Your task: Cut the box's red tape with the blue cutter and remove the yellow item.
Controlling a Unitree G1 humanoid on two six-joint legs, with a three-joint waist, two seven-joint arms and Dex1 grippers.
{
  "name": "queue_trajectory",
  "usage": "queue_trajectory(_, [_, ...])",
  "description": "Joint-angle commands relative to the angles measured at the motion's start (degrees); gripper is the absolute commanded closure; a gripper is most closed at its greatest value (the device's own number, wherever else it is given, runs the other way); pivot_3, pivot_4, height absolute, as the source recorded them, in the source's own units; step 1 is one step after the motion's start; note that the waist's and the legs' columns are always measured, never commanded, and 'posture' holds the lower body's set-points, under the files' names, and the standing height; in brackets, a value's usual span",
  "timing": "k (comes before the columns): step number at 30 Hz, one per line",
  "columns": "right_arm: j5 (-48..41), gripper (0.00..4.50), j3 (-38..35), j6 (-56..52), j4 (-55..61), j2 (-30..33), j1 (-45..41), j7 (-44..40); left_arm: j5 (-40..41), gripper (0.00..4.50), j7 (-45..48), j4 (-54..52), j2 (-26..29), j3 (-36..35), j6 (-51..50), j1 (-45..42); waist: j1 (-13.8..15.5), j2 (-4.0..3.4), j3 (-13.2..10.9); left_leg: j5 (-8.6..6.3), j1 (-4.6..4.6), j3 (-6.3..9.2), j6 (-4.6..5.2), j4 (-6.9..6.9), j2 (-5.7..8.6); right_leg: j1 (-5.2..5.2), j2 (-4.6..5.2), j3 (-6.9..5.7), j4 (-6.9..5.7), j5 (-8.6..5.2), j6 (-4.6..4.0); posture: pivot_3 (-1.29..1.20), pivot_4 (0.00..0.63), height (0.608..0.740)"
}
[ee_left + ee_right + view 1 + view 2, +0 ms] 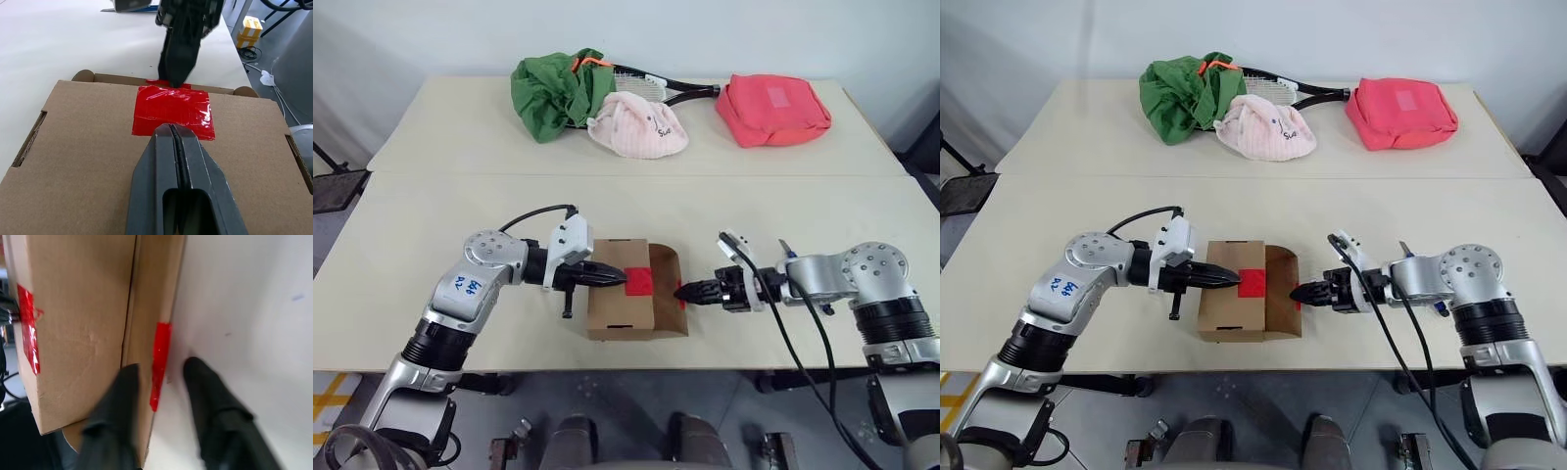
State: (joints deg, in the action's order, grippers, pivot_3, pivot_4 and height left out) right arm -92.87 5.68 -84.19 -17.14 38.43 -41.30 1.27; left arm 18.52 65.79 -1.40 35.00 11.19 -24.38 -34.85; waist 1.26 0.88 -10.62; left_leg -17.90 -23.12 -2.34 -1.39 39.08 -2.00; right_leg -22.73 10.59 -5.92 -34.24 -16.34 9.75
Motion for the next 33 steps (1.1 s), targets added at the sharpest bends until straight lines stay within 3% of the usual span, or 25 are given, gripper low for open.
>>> queue_trajectory(1, [2.1, 3.10, -2.7, -0.5, 0.8, -2.3, -0.2, -1.1, -1.3, 4.50, -0.1, 0.1, 0.9, 0.5, -0.7, 0.3, 0.0, 0.00, 0.0, 0.00, 0.00, 0.00, 0.00, 0.00, 0.00, 0.00, 0.00, 0.00, 0.00, 0.00, 0.00, 0.00, 0.150, 0.740])
queue_trajectory(10, [8.6, 3.10, -6.5, -1.0, 1.9, -8.6, 0.6, -0.8, -1.4, 4.50, -0.3, -0.3, 0.9, 0.6, -1.2, 0.3, -0.2, -0.01, 0.0, 0.00, 0.03, 0.00, -0.01, 0.00, 0.00, 0.00, 0.00, 0.01, -0.05, 0.00, 0.00, 0.00, 0.150, 0.740])
queue_trajectory(16, [11.1, 4.42, -10.0, -1.8, 3.4, -11.0, 2.2, -0.4, -1.4, 4.50, -0.4, -0.5, 1.0, 0.5, -1.3, 0.3, -0.3, -0.02, 0.0, 0.00, 0.04, 0.00, -0.01, -0.01, 0.00, 0.00, 0.00, 0.01, -0.08, 0.00, 0.00, 0.00, 0.150, 0.740])
queue_trajectory(26, [12.4, 4.42, -14.7, -5.4, 7.1, -9.1, 1.6, -1.1, -1.3, 4.50, -1.6, -0.8, 0.5, 0.2, -0.9, 1.0, 0.1, -0.03, 0.0, 0.00, 0.04, 0.00, -0.01, -0.01, 0.00, 0.00, 0.01, 0.01, -0.09, 0.00, 0.00, 0.00, 0.150, 0.740])
queue_trajectory(33, [8.2, 4.42, -15.8, -8.3, 7.9, -0.3, -3.9, -0.4, -1.2, 4.50, -2.8, 1.0, -0.3, -0.6, 0.2, 1.3, 0.1, -0.05, 0.0, 0.00, 0.01, -0.01, 0.00, -0.01, 0.01, -0.03, 0.01, 0.01, -0.06, 0.00, 0.00, 0.00, 0.150, 0.740])
